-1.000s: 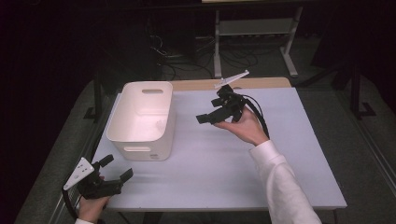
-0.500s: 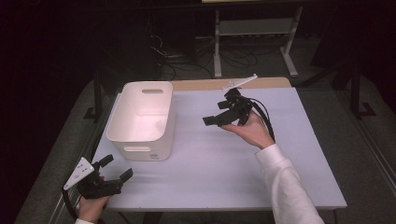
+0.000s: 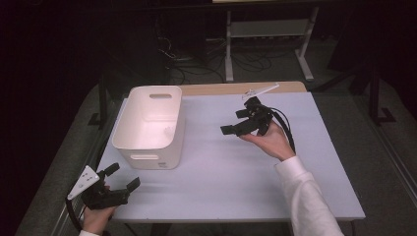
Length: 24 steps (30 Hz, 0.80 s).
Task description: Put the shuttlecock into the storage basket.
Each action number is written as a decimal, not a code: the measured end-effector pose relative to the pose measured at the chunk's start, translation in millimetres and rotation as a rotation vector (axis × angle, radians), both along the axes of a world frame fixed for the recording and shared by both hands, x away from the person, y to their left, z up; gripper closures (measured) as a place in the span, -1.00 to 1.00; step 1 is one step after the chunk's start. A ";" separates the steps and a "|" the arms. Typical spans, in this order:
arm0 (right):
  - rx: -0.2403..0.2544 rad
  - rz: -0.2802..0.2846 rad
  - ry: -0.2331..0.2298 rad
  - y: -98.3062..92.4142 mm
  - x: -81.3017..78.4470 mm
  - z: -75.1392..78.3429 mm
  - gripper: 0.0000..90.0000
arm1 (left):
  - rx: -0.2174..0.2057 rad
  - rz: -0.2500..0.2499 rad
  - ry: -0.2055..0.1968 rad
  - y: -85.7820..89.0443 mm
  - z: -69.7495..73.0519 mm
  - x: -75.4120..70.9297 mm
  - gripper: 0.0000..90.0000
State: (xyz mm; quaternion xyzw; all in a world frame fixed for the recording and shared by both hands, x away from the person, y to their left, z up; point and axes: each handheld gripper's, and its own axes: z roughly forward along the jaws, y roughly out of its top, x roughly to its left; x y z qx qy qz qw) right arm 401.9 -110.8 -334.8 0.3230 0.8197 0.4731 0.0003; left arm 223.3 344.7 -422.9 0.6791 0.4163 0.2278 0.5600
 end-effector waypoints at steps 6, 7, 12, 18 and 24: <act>0.014 -0.012 0.006 -7.2 -1.4 -4.4 -1.00 | -0.001 0.001 -0.001 0.0 -0.1 0.0 -1.00; 0.014 -0.015 0.008 -8.4 -1.6 -5.0 -1.00 | -0.001 0.000 -0.001 0.0 0.0 0.0 -1.00; 0.016 -0.024 0.014 -13.9 -2.4 -8.0 -1.00 | 0.000 0.000 -0.001 0.0 0.0 0.0 -1.00; 0.021 -0.035 0.018 -19.2 -3.8 -11.8 -1.00 | -0.001 -0.002 0.002 -0.2 -0.1 -0.1 -1.00; 0.030 -0.045 0.024 -25.8 -6.0 -15.5 -1.00 | -0.002 -0.004 0.002 -0.6 -0.1 -0.3 -1.00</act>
